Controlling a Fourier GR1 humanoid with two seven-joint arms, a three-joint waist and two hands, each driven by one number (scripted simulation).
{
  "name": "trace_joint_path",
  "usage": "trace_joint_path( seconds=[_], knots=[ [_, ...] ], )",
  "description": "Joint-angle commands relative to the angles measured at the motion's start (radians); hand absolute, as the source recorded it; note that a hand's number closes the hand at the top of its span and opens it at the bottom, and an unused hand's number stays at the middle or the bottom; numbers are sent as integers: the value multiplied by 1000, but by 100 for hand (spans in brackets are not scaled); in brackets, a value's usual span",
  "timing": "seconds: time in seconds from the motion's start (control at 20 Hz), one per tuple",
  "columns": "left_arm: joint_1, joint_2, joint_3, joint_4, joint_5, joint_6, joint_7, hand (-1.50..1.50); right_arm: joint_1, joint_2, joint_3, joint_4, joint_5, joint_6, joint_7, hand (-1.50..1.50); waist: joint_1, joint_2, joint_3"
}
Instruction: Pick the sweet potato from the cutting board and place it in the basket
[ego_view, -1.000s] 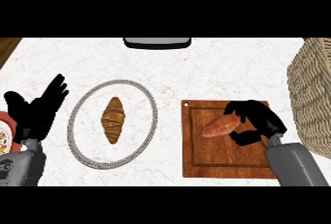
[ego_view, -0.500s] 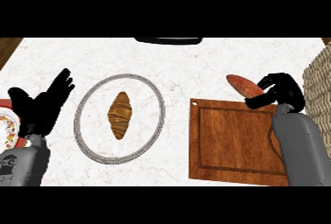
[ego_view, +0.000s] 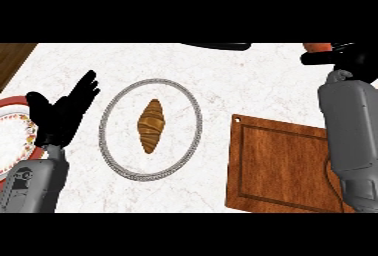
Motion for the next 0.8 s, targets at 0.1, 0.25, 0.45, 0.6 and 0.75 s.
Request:
trace_joint_path(
  seconds=[0.1,0.25,0.45,0.6,0.75],
  knots=[
    [-31,-2,-2,18,-3,3,4,0,-172,-74,-8,119,261,-202,183,150,17,0,-4],
    [-46,-6,-16,18,-11,-1,4,0,-234,-83,-20,186,365,-225,254,150,27,4,-4],
    [-30,-9,-14,29,-9,-2,2,0,-332,-143,-66,265,472,-180,320,150,20,-3,-3],
    [-32,-19,-28,32,-22,6,7,0,-386,-167,-79,328,561,-142,367,150,5,-9,-2],
    [-41,-21,-19,48,-15,8,6,0,-434,-205,-102,371,626,-131,395,150,5,1,-2]
  ],
)
